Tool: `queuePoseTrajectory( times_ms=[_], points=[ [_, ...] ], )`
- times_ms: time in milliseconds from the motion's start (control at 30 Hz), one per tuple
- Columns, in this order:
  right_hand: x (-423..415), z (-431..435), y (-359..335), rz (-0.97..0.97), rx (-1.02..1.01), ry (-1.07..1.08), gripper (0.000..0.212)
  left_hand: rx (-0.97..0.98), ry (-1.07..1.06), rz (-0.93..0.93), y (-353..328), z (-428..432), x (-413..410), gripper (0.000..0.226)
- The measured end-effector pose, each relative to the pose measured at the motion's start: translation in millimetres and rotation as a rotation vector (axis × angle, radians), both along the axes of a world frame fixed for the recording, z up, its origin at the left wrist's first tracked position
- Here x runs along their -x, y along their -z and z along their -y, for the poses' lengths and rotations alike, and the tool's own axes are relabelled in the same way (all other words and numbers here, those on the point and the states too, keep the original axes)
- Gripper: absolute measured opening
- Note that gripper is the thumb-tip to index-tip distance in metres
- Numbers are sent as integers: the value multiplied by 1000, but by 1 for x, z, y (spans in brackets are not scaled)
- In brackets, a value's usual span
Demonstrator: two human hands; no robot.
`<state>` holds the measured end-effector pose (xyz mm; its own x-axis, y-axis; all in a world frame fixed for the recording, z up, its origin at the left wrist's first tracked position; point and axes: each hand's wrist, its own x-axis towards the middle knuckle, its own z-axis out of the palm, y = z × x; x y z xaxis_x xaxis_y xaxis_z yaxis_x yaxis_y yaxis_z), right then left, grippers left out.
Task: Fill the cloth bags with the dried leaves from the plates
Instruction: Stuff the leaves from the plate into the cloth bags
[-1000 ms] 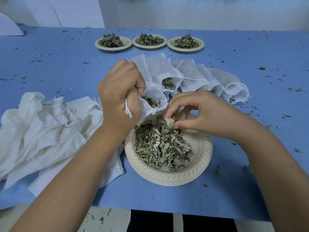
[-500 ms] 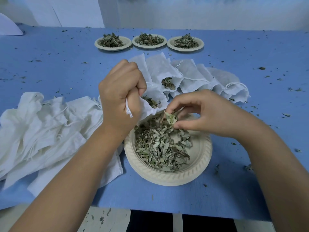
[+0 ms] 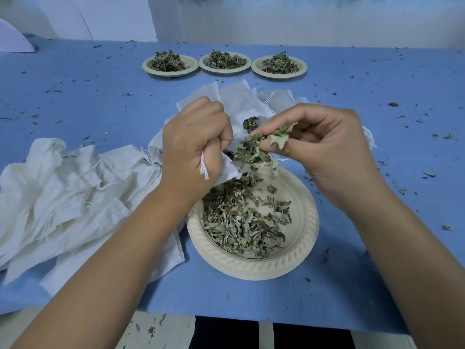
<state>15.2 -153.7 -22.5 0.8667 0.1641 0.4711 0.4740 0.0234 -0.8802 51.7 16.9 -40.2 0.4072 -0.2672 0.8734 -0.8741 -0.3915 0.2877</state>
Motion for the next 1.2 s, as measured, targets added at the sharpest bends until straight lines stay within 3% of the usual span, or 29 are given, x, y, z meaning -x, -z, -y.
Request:
queuePoseTrajectory(
  times_ms=[233,367,467,633,700,867,1033,1200],
  points=[
    [3,-16,19,126,239,263,27,-28,40,26,2,1,0,28],
    [3,-21,22,406,462,319,18,-33,57,36,4,2,-2,29],
    [5,-28,26,511,502,332,18,-32,70,39,5,4,-1,28],
    [7,-24,23,211,274,178,26,35,62,32,2,1,-3,27],
    [6,-21,23,271,246,176,17,34,63,38,2,2,-1,27],
    [0,-34,27,520,490,326,19,-16,122,62,4,6,2,29],
    [3,-16,19,381,392,197,27,64,55,6,2,2,1,26],
    [3,-14,19,317,609,68,29,99,5,-4,3,0,1,25]
  ],
)
